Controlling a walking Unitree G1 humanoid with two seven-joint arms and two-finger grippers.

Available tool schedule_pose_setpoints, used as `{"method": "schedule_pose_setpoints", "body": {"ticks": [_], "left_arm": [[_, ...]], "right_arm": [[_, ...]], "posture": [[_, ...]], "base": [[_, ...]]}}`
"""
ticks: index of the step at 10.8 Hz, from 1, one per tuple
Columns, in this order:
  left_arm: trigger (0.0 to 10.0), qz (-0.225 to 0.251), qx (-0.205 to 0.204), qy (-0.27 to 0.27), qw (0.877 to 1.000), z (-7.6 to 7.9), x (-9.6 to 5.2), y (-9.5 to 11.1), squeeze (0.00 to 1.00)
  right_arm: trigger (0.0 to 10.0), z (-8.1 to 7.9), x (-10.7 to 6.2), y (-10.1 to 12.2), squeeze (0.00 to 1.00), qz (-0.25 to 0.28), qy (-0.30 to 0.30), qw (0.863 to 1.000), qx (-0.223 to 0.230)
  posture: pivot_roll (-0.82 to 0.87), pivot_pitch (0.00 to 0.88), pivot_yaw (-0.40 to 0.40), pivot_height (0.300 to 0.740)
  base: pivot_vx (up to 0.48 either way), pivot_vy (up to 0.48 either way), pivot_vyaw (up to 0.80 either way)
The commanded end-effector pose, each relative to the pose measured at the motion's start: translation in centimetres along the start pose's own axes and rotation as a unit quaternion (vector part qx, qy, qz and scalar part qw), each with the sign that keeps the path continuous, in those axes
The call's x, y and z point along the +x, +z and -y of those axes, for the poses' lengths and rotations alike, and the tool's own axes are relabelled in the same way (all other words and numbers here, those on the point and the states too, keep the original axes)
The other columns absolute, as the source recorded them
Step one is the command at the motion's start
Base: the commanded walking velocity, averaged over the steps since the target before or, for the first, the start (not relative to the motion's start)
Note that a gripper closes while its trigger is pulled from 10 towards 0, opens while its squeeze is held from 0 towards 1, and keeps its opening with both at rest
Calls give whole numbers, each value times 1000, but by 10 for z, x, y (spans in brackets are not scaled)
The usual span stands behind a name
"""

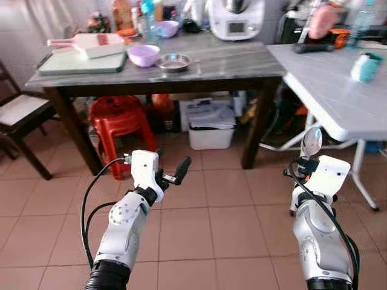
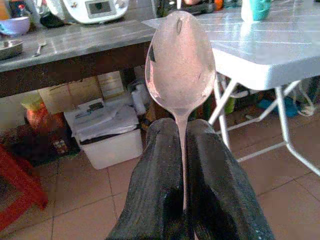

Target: Setting the table

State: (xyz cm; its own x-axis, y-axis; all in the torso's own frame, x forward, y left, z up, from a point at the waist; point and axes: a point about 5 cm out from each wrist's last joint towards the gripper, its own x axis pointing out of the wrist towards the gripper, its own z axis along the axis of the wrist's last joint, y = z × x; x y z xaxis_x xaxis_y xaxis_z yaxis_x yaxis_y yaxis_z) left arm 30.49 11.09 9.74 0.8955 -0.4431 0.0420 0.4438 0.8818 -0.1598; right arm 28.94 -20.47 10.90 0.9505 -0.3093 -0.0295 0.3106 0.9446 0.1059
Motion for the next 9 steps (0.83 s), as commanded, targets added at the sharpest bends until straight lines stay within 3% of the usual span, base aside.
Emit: {"method": "schedule_pose_setpoints", "body": {"ticks": [1, 7, 9], "left_arm": [[10000, 7, 4, -1, 1000, -1, 2, 6, 0], [10000, 1, 1, -6, 1000, 1, 4, 4, 0], [10000, 1, 0, -7, 1000, 2, 4, 4, 0]], "right_arm": [[10000, -3, 1, 7, 0, 17, 5, 1000, 5], [10000, -3, 1, 9, 0, 24, 8, 1000, 2], [10000, -3, 0, 9, 0, 24, 10, 1000, 1]], "posture": [[-31, 0, 37, 740], [-33, 0, 39, 740], [-33, 0, 39, 740]], "base": [[296, 0, 506], [321, 0, 518], [326, 0, 216]]}}
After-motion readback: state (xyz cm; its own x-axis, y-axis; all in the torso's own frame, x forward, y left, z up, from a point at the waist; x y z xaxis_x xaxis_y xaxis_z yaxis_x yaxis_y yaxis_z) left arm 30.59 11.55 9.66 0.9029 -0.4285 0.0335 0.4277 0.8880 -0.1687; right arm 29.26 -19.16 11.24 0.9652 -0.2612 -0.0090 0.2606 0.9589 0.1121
